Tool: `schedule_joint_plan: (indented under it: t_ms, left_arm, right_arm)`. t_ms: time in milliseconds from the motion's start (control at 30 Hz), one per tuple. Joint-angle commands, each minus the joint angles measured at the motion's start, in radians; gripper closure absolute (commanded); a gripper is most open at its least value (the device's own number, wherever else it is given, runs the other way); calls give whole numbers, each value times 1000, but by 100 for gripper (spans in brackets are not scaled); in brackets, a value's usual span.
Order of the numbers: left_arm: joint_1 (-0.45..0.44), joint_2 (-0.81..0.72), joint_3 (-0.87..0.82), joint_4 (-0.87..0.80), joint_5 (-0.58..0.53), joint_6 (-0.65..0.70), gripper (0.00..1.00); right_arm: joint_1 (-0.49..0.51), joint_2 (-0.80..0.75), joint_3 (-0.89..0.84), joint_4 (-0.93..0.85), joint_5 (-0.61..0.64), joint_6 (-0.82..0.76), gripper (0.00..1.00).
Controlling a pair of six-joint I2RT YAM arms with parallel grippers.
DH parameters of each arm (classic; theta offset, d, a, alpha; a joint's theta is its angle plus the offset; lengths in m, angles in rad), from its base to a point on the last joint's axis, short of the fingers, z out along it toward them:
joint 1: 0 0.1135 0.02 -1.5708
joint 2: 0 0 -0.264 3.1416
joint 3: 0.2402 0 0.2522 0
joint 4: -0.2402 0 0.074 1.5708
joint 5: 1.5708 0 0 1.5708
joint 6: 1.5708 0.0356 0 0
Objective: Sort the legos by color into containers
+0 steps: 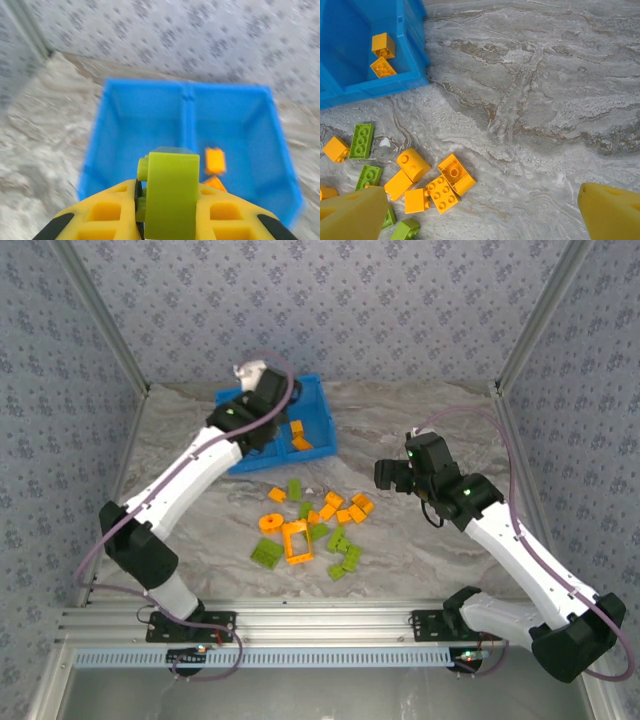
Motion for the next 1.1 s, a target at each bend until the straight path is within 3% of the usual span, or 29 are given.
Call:
schedule_joint_plan:
  t_ms: [0,200,600,867,1067]
  left_arm:
    - [101,79,6,23,48,130,87]
    - [214,239,81,27,181,137,87]
    - [257,563,339,-87,234,116,75]
    - [259,550,343,-105,268,95,53]
    - [257,388,280,-114,315,76,49]
  right_arm:
    - [0,-18,20,-18,-20,14,0]
    - [1,-41,22,-43,-12,9,0]
    - [1,-77,23,-92,-1,12,0]
    - [2,-86,18,-97,-11,19,0]
    - [8,-71,4,-78,-47,23,0]
